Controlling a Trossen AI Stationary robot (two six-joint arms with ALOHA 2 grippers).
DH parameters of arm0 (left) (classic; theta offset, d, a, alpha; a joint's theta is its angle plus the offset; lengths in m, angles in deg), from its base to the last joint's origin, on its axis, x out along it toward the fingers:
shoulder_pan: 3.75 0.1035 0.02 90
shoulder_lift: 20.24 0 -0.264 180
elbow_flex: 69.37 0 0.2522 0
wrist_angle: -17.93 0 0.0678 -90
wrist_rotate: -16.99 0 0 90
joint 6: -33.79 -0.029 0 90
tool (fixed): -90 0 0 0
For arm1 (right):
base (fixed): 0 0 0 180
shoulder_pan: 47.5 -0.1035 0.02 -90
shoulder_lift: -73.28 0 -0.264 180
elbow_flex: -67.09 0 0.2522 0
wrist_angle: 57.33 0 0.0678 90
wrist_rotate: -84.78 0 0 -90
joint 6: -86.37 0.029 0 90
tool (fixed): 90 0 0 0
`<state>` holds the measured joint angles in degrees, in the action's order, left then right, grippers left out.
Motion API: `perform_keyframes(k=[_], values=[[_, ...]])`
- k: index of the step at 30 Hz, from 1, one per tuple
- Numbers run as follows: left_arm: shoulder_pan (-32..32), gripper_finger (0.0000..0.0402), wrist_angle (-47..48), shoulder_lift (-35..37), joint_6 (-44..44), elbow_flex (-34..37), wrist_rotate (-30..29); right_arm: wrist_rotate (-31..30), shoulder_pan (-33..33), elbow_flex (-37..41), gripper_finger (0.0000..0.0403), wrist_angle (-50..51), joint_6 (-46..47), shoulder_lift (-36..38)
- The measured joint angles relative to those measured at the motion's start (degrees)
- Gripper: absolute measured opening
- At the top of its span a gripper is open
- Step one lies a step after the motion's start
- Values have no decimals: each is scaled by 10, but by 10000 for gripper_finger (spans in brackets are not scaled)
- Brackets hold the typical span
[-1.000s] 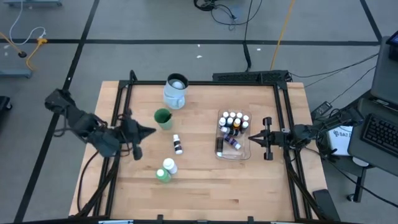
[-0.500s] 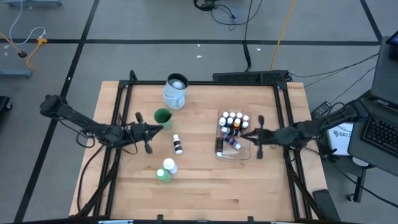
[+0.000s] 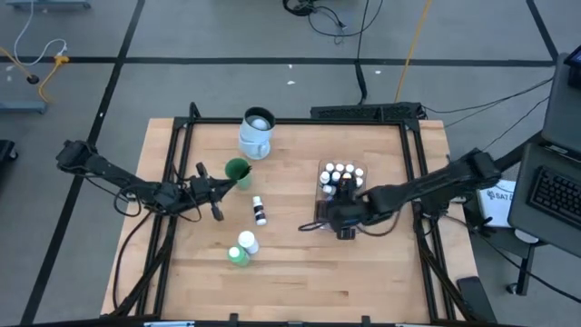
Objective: Pick & Place Paint Supplies
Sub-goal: Put the gray paint bottle into the transparent bin
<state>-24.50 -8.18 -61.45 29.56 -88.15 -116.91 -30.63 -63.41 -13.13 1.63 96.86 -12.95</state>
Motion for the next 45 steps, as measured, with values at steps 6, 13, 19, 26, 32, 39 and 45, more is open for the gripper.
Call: perform_keyframes(k=[6, 13, 19, 26, 32, 39, 45], values=[[0, 21, 2, 0, -17, 0, 0, 15, 16, -20, 218, -3, -87, -33], [0, 21, 4, 0, -28, 0, 0, 109, 57, -20, 208, 12, -10, -11], [0, 21, 11, 0, -18, 0, 0, 212, 93, -31, 188, 116, 55, -11], [0, 21, 12, 0, -16, 0, 1, 211, 111, -32, 181, 146, 65, -11], [0, 21, 16, 0, -15, 0, 1, 226, 121, -22, 181, 95, 42, -17], [0, 21, 24, 0, -15, 0, 1, 134, 123, -22, 176, 20, 2, -17], [0, 21, 24, 0, -15, 0, 1, 118, 122, -23, 173, 7, -3, -51]])
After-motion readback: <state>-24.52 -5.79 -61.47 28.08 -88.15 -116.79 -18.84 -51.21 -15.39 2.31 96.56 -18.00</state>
